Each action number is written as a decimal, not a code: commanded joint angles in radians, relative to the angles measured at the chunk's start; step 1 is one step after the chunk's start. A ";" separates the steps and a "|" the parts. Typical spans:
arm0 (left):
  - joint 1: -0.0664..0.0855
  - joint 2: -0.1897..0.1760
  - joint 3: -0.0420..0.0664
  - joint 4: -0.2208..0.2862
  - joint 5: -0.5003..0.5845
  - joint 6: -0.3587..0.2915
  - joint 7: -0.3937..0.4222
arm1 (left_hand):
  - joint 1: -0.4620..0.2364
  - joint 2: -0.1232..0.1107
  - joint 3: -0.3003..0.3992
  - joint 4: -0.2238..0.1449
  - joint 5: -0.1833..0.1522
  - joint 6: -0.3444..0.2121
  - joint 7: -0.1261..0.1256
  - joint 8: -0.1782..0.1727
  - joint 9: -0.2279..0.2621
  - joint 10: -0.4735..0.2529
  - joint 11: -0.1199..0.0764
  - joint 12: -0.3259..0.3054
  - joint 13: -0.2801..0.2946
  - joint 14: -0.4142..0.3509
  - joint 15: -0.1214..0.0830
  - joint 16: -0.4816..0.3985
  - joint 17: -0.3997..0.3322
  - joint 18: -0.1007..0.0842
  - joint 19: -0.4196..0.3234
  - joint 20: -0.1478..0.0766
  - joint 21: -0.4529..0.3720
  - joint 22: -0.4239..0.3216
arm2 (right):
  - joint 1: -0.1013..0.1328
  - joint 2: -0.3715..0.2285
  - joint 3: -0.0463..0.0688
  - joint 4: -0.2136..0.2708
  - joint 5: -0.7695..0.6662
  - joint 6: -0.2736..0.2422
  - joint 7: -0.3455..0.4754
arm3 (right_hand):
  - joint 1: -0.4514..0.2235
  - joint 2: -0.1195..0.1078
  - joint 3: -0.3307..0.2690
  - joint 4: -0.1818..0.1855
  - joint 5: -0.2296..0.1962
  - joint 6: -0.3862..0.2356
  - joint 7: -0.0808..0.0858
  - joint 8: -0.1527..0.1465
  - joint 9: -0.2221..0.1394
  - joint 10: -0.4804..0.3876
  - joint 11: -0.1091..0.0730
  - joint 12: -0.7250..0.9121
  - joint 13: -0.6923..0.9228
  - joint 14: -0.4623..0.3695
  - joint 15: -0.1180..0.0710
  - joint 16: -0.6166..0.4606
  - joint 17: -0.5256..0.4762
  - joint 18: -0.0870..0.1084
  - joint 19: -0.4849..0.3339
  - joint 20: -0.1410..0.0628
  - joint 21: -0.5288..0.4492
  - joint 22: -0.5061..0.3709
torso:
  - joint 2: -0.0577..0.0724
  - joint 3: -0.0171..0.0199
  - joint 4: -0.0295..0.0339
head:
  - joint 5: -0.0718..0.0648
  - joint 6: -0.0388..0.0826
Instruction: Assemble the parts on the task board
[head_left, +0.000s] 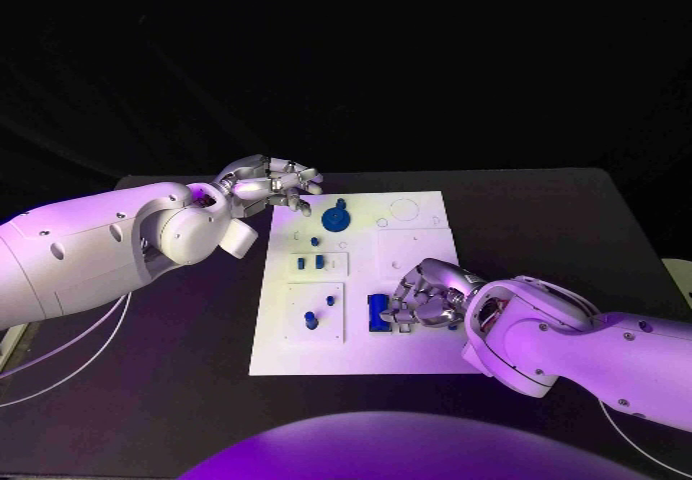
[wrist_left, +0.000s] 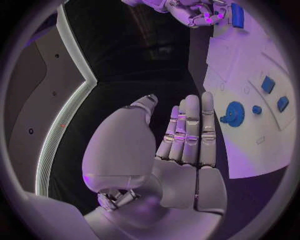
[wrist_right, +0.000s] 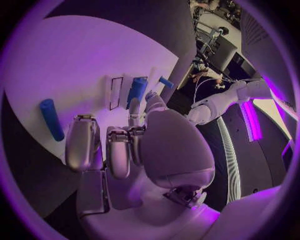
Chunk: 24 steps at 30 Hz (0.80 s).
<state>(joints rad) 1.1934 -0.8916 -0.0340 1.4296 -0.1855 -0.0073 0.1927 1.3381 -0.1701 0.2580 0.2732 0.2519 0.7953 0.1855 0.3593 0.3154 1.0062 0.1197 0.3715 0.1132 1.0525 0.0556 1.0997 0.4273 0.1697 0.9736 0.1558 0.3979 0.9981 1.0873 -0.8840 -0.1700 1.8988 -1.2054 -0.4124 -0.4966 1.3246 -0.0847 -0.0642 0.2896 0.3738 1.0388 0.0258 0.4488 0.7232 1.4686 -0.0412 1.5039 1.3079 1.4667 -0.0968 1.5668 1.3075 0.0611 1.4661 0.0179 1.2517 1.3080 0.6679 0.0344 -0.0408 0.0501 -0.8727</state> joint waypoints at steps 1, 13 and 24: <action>0.000 0.000 0.001 0.003 0.000 0.013 0.005 | 0.002 0.010 -0.006 -0.001 0.004 -0.006 -0.002 -0.004 0.001 -0.006 0.001 -0.003 0.001 -0.004 -0.001 0.007 0.001 0.010 0.000 0.007 -0.005 -0.001 | -0.001 -0.002 0.000 -0.001 -0.029 -0.005 -0.007 | 0.011 0.002 0.005 -0.001 -0.003 0.004 -0.006 0.004 0.002 0.068 -0.007 0.002 0.211 0.104 -0.006 0.004 0.263 -0.004 0.035 -0.009 0.006 0.187 | 0.000 0.0003 -0.0010 | 0.001 0.000; 0.000 -0.001 0.001 0.005 0.000 0.005 0.015 | 0.004 0.011 -0.009 0.000 0.004 -0.006 -0.002 -0.004 0.001 -0.006 0.001 -0.003 0.002 -0.004 -0.001 0.007 0.001 0.010 0.001 0.007 -0.005 -0.002 | 0.025 -0.082 0.001 0.042 -0.045 -0.060 0.018 | 0.026 -0.006 0.008 0.001 0.005 -0.029 0.005 -0.017 0.004 0.060 0.001 -0.013 0.200 0.104 -0.002 0.004 0.263 -0.001 0.031 -0.008 -0.014 0.183 | -0.001 0.0006 -0.0014 | -0.010 0.000; 0.000 -0.003 0.000 0.015 0.000 0.000 0.025 | 0.005 0.011 -0.010 0.000 0.005 -0.006 -0.002 -0.004 0.002 -0.006 0.001 -0.003 0.002 -0.005 -0.001 0.007 0.001 0.010 0.000 0.007 -0.005 -0.002 | 0.047 -0.236 -0.001 0.053 -0.115 -0.060 -0.002 | 0.023 -0.016 0.002 0.003 -0.006 -0.069 0.031 -0.068 -0.022 0.049 0.023 -0.033 0.185 0.104 0.017 0.004 0.263 0.000 0.027 0.006 -0.026 0.180 | -0.001 -0.0026 -0.0044 | -0.035 0.000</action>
<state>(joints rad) 1.1934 -0.8949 -0.0341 1.4409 -0.1856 -0.0095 0.1988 1.3423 -0.1658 0.2523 0.2731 0.2519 0.7954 0.1855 0.3593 0.3161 1.0063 0.1197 0.3715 0.1142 1.0525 0.0556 1.1036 0.4273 0.1696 0.9737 0.1557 0.3979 0.9972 1.1384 -1.1153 -0.1700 1.9468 -1.2743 -0.4694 -0.4920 1.3494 -0.0937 -0.0587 0.2897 0.3738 0.9774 0.0550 0.3848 0.7018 1.4681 -0.0232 1.4744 1.3078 1.4667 -0.0891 1.5668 1.3074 0.0611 1.4661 0.0179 1.2293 1.3077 0.6664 0.0316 -0.0438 0.0190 -0.8727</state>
